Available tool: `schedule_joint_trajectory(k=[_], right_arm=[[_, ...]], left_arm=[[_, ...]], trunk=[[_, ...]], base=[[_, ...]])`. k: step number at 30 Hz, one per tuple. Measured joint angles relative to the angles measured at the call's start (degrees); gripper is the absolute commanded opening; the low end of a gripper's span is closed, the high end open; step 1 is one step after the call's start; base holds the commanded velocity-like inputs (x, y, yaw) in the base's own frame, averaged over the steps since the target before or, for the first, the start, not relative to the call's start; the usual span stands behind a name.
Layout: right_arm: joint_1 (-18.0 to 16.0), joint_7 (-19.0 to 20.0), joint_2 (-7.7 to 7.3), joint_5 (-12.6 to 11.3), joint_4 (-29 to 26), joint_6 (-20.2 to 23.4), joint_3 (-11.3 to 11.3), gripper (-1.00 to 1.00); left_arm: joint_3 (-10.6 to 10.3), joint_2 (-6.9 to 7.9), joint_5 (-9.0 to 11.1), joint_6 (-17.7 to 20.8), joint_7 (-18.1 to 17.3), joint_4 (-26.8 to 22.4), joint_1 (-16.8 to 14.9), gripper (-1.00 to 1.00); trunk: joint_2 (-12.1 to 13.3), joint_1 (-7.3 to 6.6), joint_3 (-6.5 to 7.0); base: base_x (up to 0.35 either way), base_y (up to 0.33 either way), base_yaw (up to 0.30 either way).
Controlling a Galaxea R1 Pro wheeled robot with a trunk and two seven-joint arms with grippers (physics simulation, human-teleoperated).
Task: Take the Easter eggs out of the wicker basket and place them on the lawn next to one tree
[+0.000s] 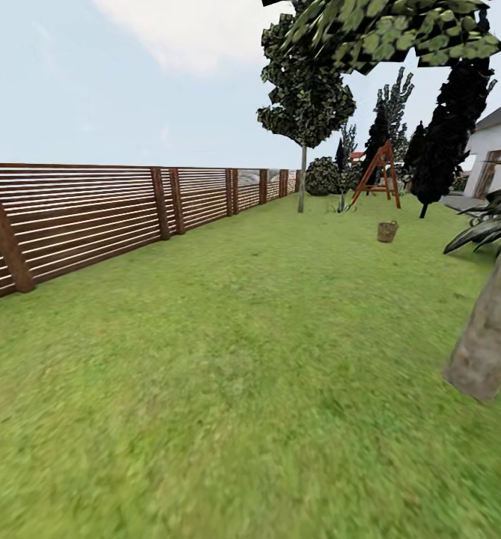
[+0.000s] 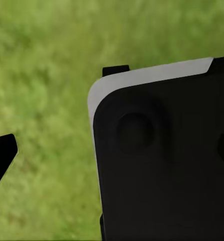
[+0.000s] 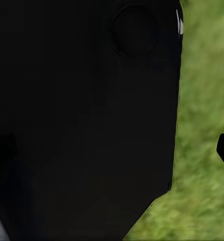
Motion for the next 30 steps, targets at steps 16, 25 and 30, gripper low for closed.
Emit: schedule_joint_trajectory(k=[16, 25, 30], right_arm=[[0.00, 0.00, 0.13, -0.15, -0.02, 0.00, -0.19, 1.00], [0.00, 0.00, 0.18, -0.18, -0.05, 0.00, -0.23, 1.00], [0.00, 0.00, 0.18, -0.18, -0.08, 0.00, -0.17, 1.00]], left_arm=[[-0.41, 0.26, -0.01, -0.05, 0.00, 0.09, 0.23, 1.00], [-0.45, 0.33, 0.02, -0.09, 0.00, 0.08, 0.18, 1.00], [-0.45, 0.33, 0.01, -0.09, 0.00, 0.09, 0.18, 1.00]], trunk=[[0.00, 0.00, 0.00], [0.00, 0.00, 0.00], [0.00, 0.00, 0.00]], base=[[0.326, 0.148, -0.024], [0.326, 0.152, -0.203], [0.326, 0.153, -0.116]])
